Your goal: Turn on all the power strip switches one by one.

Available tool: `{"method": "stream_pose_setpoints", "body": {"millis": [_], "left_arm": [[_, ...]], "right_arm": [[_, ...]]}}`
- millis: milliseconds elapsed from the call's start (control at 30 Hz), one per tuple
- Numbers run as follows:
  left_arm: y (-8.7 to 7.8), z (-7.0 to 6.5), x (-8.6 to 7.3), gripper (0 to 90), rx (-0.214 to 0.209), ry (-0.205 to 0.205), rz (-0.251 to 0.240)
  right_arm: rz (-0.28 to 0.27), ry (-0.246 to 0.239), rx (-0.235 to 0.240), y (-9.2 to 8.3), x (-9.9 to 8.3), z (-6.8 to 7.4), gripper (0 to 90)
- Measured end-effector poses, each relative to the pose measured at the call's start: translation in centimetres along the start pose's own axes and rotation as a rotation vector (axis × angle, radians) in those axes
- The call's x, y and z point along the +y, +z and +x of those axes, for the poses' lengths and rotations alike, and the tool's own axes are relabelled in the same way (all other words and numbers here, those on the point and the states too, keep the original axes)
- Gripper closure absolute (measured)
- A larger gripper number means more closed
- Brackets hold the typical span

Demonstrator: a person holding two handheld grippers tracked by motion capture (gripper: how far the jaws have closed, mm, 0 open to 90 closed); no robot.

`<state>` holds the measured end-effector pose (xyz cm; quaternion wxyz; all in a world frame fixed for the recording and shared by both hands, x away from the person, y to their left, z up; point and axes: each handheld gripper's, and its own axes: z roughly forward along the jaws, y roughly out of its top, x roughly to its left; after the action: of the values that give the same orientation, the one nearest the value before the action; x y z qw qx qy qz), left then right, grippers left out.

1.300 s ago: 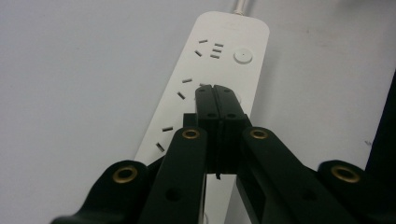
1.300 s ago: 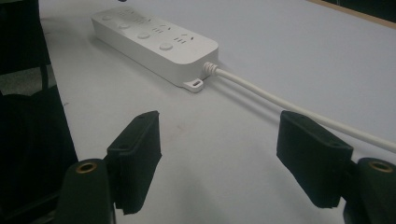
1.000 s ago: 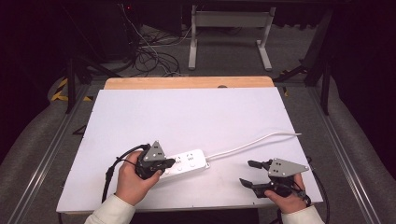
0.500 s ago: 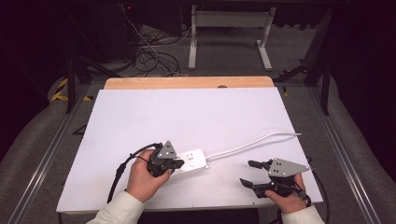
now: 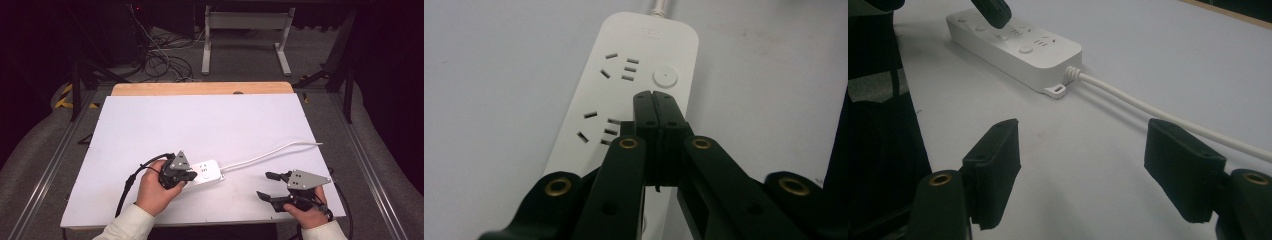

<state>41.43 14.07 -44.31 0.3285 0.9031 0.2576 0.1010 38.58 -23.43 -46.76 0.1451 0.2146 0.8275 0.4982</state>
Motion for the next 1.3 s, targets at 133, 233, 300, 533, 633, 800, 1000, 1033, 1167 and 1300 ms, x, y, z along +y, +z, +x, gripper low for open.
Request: {"method": "stream_pose_setpoints", "body": {"millis": [133, 233, 300, 533, 633, 800, 1000, 1033, 1167, 1300], "left_arm": [[0.18, 0.05, 0.04, 89.8, -0.001, 0.002, 0.008], [0.37, 0.09, 0.03, 89.8, -0.004, -0.002, 0.014], [0.49, 0.11, 0.02, 89.8, -0.007, -0.002, 0.019], [0.7, 0.17, -0.02, 89.8, -0.007, -0.001, 0.033], [0.7, 0.24, -0.11, 89.8, -0.012, -0.013, 0.03], [0.73, 0.22, -0.2, 89.9, -0.011, -0.009, 0.026], [0.82, 0.16, -0.27, 89.9, -0.007, -0.002, 0.027], [0.83, 0.16, -0.27, 90.0, -0.007, -0.004, 0.029], [0.89, 0.17, -0.33, 89.9, -0.007, -0.009, 0.029], [0.94, 0.3, -0.45, 90.0, -0.017, -0.021, 0.022]], "right_arm": [[0.001, 0.0, 0.0, 0.03, 0.0, 0.02, 31.1], [0.0, -0.001, 0.0, 0.02, -0.01, 0.02, 31.1], [0.001, 0.0, 0.0, 0.02, -0.01, 0.01, 31.1], [0.0, -0.001, 0.0, 0.02, -0.01, 0.02, 31.1], [0.001, -0.003, -0.001, -0.01, -0.01, 0.03, 31.1], [-0.001, -0.003, 0.001, -0.02, 0.0, 0.06, 31.1], [0.001, -0.005, 0.002, 0.02, -0.01, 0.1, 31.1], [0.0, -0.004, 0.003, 0.03, -0.01, 0.11, 31.1], [0.0, -0.004, 0.003, 0.02, 0.0, 0.13, 31.1], [0.004, -0.003, 0.004, 0.06, -0.01, 0.17, 31.0]]}}
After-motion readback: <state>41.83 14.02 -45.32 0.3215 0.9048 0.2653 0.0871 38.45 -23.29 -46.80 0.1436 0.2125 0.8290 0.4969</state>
